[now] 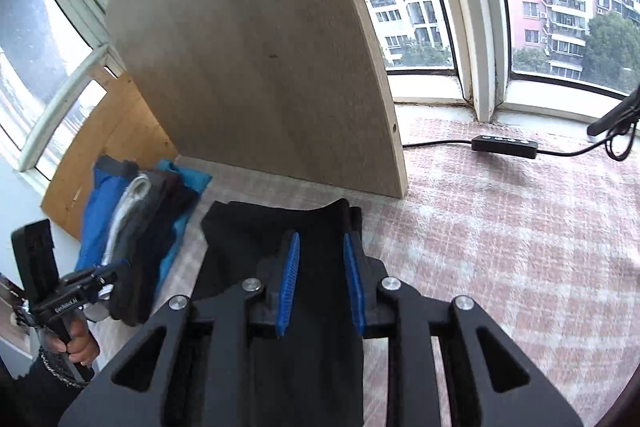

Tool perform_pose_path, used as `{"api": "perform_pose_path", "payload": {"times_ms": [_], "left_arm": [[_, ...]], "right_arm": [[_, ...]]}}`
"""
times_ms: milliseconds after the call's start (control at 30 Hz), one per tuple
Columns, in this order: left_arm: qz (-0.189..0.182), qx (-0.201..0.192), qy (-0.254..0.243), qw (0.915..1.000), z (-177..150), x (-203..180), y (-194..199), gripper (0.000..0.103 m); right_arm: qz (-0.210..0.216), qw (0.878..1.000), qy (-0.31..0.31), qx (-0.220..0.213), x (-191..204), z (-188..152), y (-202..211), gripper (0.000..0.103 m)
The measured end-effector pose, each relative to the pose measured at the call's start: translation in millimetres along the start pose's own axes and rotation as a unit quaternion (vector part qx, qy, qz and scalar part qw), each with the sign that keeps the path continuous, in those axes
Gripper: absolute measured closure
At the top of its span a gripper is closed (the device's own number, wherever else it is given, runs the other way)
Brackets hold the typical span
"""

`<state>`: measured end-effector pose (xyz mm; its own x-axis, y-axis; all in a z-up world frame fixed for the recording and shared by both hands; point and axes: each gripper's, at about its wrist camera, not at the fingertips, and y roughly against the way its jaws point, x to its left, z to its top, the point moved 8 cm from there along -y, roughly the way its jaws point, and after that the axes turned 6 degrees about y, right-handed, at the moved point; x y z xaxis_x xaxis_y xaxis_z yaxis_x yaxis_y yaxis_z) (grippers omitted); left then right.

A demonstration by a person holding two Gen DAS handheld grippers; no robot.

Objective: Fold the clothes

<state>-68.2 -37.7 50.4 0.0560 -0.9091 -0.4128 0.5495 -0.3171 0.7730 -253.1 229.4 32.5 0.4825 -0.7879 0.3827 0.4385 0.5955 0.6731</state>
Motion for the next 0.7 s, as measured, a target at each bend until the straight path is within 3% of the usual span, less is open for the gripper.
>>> {"api": "perform_pose_path", "payload": {"times_ms": [67, 167, 333, 400, 533, 700], "left_arm": [[-0.004, 0.015, 0.002, 0.9999, -31, -5, 15, 0.096], [-0.009, 0.037, 0.006, 0.9993, -77, -11, 37, 0.088], [-0.018, 0.073, 0.011, 0.9971, -155, -23, 74, 0.083], [-0.022, 0.087, 0.013, 0.9959, -185, -27, 88, 0.083], [-0.014, 0.07, 0.016, 0.9973, -201, -34, 106, 0.083], [-0.019, 0.022, 0.048, 0.9985, -185, -25, 149, 0.082]], "right_arm": [[0.003, 1.0, 0.009, -0.016, 12, -8, 45, 0.08], [0.014, 0.999, 0.014, -0.036, 31, -26, 108, 0.074], [-0.005, 0.998, 0.057, -0.015, 68, -82, 168, 0.072], [-0.004, 0.999, 0.036, -0.023, 64, -96, 184, 0.072], [0.005, 0.999, -0.022, -0.046, 49, -120, 215, 0.072], [0.011, 0.995, -0.079, -0.064, 34, -148, 247, 0.072]]}}
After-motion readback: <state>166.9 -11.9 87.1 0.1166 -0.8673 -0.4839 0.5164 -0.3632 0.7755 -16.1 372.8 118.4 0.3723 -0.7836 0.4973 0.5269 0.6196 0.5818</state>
